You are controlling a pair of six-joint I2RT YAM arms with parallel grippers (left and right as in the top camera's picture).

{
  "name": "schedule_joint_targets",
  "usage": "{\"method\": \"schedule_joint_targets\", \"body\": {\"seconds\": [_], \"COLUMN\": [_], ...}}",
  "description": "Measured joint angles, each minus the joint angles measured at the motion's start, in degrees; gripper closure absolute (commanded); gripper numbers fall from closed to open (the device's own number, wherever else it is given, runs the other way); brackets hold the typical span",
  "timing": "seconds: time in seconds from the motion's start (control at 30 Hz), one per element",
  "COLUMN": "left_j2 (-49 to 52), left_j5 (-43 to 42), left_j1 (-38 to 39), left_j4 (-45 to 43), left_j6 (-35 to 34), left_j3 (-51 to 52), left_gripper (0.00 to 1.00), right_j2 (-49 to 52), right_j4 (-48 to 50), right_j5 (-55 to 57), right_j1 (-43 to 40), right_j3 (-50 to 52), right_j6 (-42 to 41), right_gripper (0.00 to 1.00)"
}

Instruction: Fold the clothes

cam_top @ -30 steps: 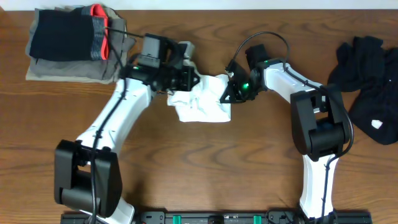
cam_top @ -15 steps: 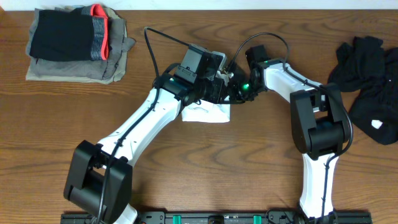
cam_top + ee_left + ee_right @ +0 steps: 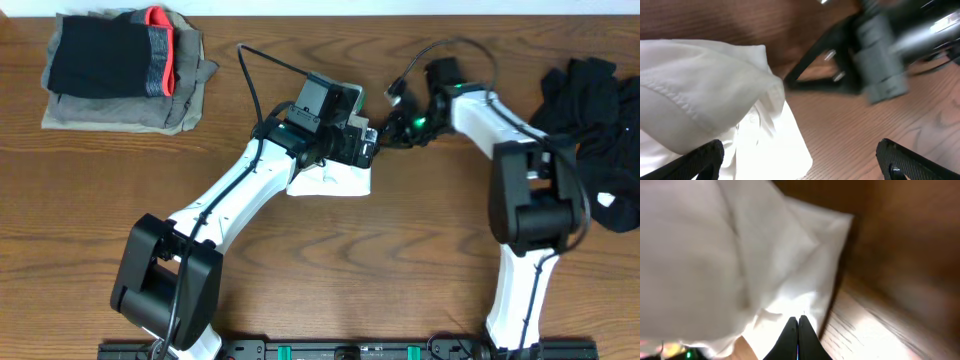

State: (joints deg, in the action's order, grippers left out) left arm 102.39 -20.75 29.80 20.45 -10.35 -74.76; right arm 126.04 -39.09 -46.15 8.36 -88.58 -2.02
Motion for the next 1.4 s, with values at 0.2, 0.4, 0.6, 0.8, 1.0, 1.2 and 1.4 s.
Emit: {"method": "schedule_joint_targets", "body": {"seconds": [0.2, 0.4, 0.6, 0.8, 1.0, 1.2, 1.4], "left_j2": [-0.1, -6.8, -21.5, -27.1, -25.2, -25.2, -25.2], "left_j5": [-0.3, 0.4, 2.8, 3.6, 3.7, 3.7, 4.7], "left_j1": [-0.1, -4.0, -16.5, -26.0, -28.5, -28.5, -28.5], "left_j4": [0.0, 1.9, 5.9, 13.9, 18.4, 18.5, 18.5], "left_j6": [0.0, -1.0, -3.0, -3.4, -3.4, -3.4, -3.4], "left_j3": [-0.3, -1.4, -3.9, -4.9, -4.3, -4.3, -4.3], "left_gripper": [0.02, 0.02, 0.02, 0.02, 0.02, 0.02, 0.02], "right_j2": [-8.2, -9.6, -9.6, -9.6, -9.6, -9.6, -9.6], "right_j4": [0.6, 1.0, 2.2, 3.4, 5.5, 7.5, 7.3], "right_j5": [1.2, 1.6, 2.3, 5.5, 11.0, 13.7, 15.8], "right_j1": [-4.1, -2.9, 1.0, 5.5, 10.2, 12.3, 11.9], "right_j3": [-1.0, -1.5, -1.5, -1.5, -1.5, -1.5, -1.5], "right_j6": [-0.4, 1.1, 3.2, 5.0, 5.5, 5.7, 6.0], "right_gripper": [0.97, 0.73, 0.46, 0.39, 0.47, 0.95, 0.99]}}
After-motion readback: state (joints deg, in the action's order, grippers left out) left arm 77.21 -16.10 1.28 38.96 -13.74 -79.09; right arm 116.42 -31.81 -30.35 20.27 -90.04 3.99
